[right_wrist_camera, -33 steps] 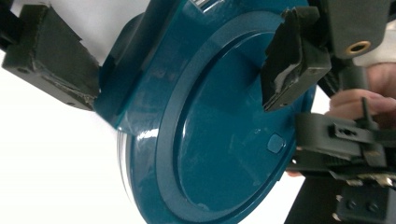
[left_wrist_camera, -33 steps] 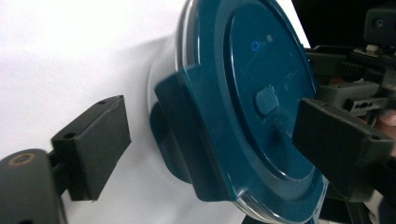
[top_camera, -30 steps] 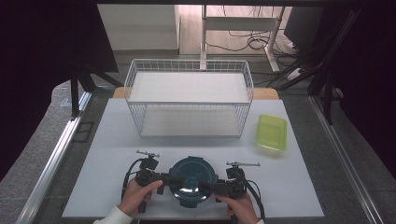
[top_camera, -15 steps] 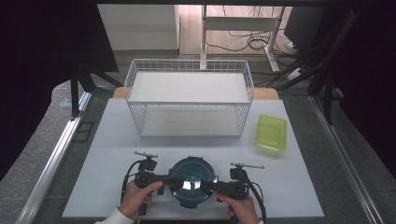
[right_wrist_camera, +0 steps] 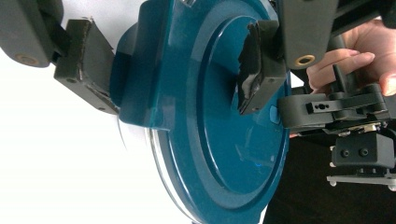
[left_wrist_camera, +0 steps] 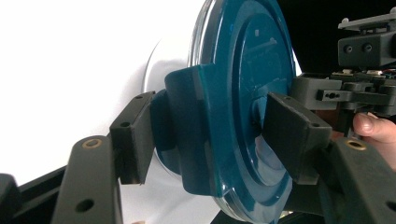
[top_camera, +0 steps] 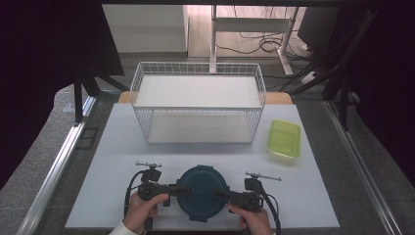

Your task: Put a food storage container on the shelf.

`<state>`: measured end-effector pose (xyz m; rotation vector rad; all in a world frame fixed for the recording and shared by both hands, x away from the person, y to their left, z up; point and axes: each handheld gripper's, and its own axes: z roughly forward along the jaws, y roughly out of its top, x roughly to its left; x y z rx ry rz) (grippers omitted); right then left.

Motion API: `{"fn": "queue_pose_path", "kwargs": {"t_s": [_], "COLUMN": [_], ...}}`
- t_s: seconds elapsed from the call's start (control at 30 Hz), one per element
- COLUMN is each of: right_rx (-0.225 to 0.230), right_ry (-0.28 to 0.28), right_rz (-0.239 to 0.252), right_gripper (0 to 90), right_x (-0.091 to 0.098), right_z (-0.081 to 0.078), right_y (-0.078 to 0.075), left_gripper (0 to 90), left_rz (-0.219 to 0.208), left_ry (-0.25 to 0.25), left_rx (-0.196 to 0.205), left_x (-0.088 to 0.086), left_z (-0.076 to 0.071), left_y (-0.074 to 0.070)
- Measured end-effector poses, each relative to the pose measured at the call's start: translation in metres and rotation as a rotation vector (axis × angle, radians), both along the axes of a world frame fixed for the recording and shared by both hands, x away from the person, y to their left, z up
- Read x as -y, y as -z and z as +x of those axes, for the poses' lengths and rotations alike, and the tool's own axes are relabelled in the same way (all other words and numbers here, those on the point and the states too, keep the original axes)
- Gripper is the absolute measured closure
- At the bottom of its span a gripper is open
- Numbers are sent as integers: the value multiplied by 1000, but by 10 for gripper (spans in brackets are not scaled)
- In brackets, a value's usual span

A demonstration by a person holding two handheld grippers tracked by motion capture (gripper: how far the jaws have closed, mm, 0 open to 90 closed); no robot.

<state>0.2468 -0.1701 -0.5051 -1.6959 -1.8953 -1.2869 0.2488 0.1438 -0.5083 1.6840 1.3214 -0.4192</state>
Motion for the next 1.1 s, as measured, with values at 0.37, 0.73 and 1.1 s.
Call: {"fn": "queue_pose_path", "kwargs": {"t_s": [0.37,0.73,1.1], "right_rx": [18,41,75], "right_ry": [7,4,-1], "right_rz": [-2,-21,-23], "right_gripper": [358,357,358], "right_x": [3,3,3], "right_z": [3,12,27], "right_y": [-6,-15,-37], "left_gripper": [401,403,403], "left_rz": [4,-5,-10], "left_ry": [-11,-14,-24], "left_rx": [22,26,67], "left_x": [2,3,3], "left_z": [2,9,22], "left_y": [-6,-11,-32]}}
